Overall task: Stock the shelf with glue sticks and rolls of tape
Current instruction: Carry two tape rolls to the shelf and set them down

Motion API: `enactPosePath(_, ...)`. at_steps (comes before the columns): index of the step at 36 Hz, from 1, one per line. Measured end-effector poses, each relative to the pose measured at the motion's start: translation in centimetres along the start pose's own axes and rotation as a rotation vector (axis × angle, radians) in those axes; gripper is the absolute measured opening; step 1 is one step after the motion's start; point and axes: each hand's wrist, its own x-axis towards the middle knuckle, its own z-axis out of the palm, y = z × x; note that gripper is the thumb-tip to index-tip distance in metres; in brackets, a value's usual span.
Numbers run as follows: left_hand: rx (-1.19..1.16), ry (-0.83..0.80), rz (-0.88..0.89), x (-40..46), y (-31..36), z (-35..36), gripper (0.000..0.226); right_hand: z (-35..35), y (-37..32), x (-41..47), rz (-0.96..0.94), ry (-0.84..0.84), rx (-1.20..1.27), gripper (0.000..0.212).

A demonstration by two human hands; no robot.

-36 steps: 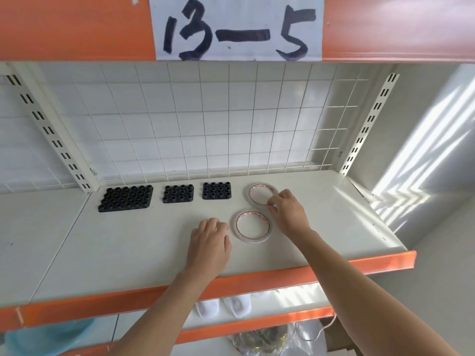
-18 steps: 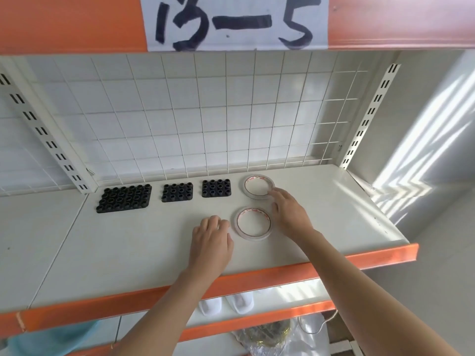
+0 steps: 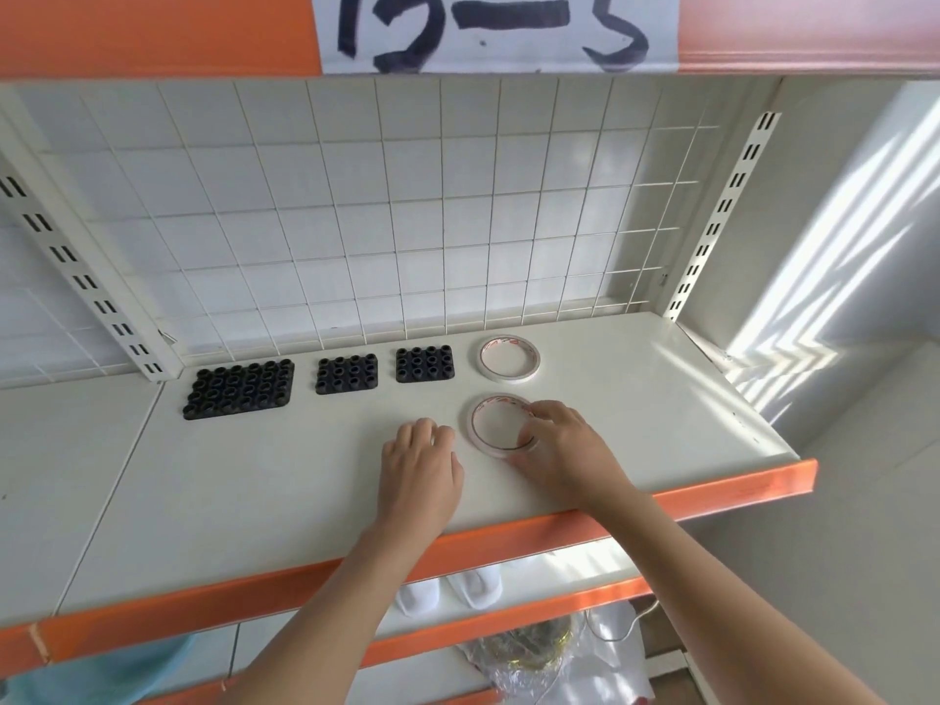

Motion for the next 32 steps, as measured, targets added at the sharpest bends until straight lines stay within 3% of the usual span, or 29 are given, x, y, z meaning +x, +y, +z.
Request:
enactPosePath(11,0.019,0.004,0.010,0.0,0.0,0.0,0.033,-1.0,1.4,2.5,0.028,0.235,0.096,0.019)
enactPosePath(18,0.025,-0.001,0.003,0.0,0.1,-0.1,0.013,0.5,1.7,6.5,0.162,0.183,0.135,0.024)
enactPosePath(22,0.007,-0.023,-0.009,0.0,0.1,0.0,0.022,1.0,1.4,7.5,0.203,0.160,0.159,0.026)
enactPosePath(25,0.018,-0.005,0.000,0.0,0.1,-0.1,0.013,1.3,1.1,7.8,0.200,0.161,0.189,0.027)
enactPosePath(32,0.026,0.007,0.011,-0.1,0.0,0.2,0.015,1.6,1.4,8.0,0.238,0.145,0.225,0.027)
